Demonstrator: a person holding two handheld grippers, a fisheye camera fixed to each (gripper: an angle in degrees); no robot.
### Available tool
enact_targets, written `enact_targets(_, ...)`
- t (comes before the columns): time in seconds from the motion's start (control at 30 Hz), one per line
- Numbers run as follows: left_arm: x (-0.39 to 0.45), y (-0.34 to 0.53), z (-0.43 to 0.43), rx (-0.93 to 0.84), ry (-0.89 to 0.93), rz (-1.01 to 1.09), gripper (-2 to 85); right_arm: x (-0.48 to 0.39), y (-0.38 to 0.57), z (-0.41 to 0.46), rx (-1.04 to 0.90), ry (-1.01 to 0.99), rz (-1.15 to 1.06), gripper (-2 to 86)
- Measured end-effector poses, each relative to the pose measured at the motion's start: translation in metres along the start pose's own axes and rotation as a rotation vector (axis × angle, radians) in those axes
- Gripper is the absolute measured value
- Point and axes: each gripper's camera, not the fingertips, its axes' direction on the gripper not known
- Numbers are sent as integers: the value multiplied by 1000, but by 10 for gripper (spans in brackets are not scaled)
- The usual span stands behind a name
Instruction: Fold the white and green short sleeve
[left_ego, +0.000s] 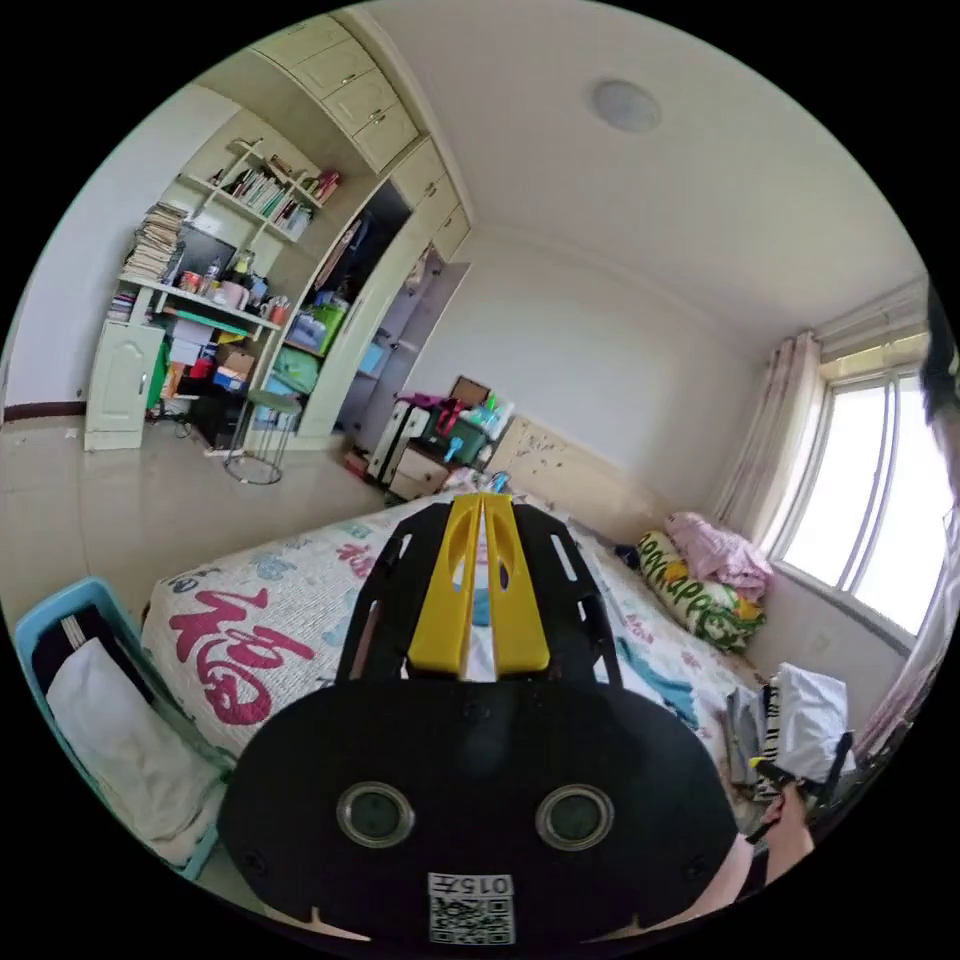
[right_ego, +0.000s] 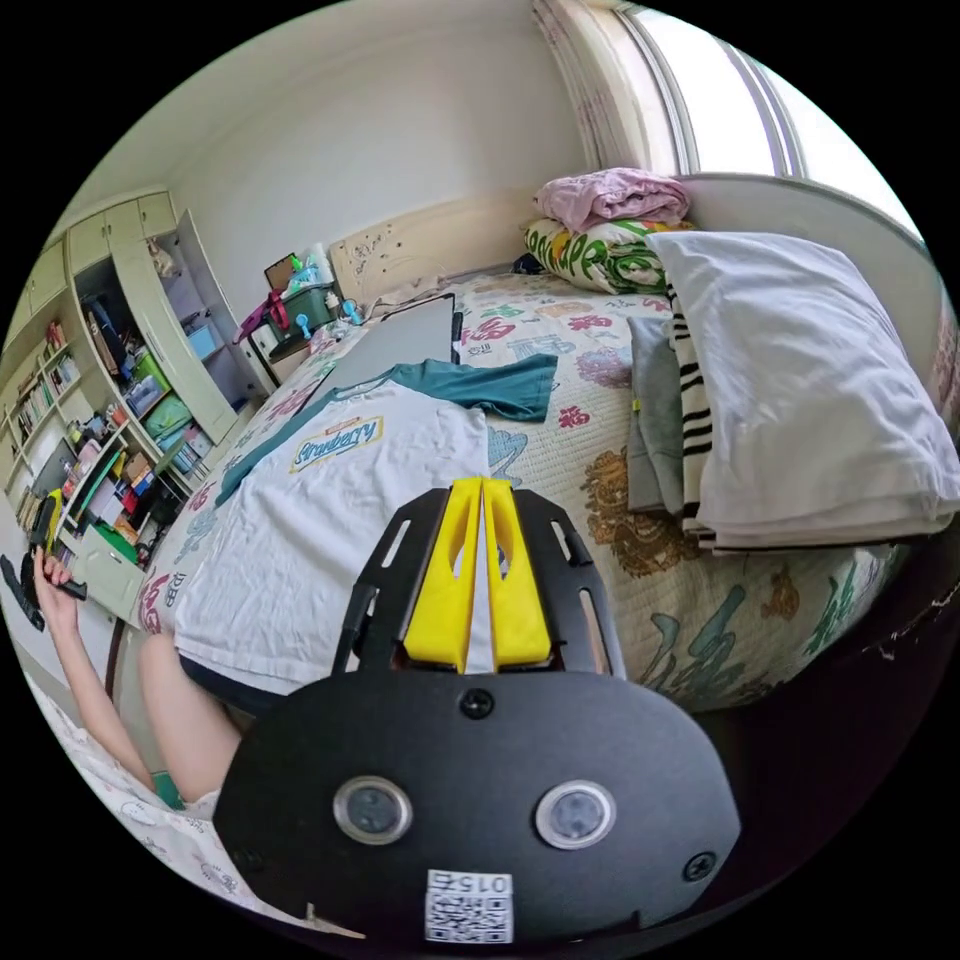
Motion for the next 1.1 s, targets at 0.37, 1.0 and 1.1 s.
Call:
enact_targets(0.37, 143, 45, -364, 684, 368, 10, 61, 81, 64, -27, -26, -110, 188, -5)
enact_targets(1.0, 127, 191, -474, 703, 382, 106, 62, 183, 38, -79, -34, -203, 297, -5)
enact_targets(1.1, 130, 203, -484, 722, 378, 135, 81, 205, 27, -86, -39, -247, 356, -5)
